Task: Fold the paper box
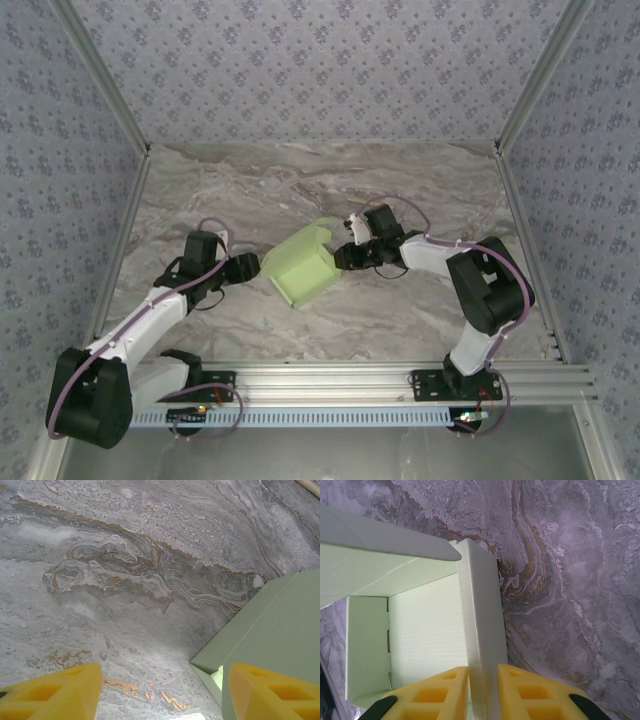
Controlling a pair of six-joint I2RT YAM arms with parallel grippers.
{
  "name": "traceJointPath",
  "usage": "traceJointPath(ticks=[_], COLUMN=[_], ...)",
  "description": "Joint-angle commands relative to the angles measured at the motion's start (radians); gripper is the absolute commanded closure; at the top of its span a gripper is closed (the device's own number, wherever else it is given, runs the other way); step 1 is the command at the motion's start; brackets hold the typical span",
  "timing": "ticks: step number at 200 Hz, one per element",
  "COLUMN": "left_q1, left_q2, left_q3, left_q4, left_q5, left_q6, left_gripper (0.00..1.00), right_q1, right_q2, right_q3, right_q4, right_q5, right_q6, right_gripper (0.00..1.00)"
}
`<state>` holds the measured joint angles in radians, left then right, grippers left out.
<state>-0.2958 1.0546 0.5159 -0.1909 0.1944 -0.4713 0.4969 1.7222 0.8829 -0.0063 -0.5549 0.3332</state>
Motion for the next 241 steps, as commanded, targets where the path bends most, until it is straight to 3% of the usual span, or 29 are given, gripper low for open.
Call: traceJointPath(ticks=[1, 103, 216, 241], left_q1=[-0.006, -0.006, -0.006, -0.006], left_q2=[-0.016, -0.024, -0.031, -0.039], left_q3=[0.033, 0.028, 0.023, 0.022], left_q4=[-0.019, -0.024, -0.025, -0.029], left_q5=[-0.005, -0.007, -0.006, -0.009], left_q6=[0.019, 0.025, 0.025, 0.027], left_gripper=[0.32, 0.32, 0.32, 0.32], right_q1=[-0.005, 0.051, 0.194, 0.202], right_q2=[0.016, -0.003, -0.014, -0.029], right_q3=[0.018, 0.025, 0.114, 0.129], right_q4=[0.004, -0.078, -0.269, -0.289], right_q5=[-0.017, 0.13, 0.487, 0.516], right_q6=[0.004, -0.048, -0.08, -0.079], right_gripper=[0.79, 0.85, 0.88, 0.88])
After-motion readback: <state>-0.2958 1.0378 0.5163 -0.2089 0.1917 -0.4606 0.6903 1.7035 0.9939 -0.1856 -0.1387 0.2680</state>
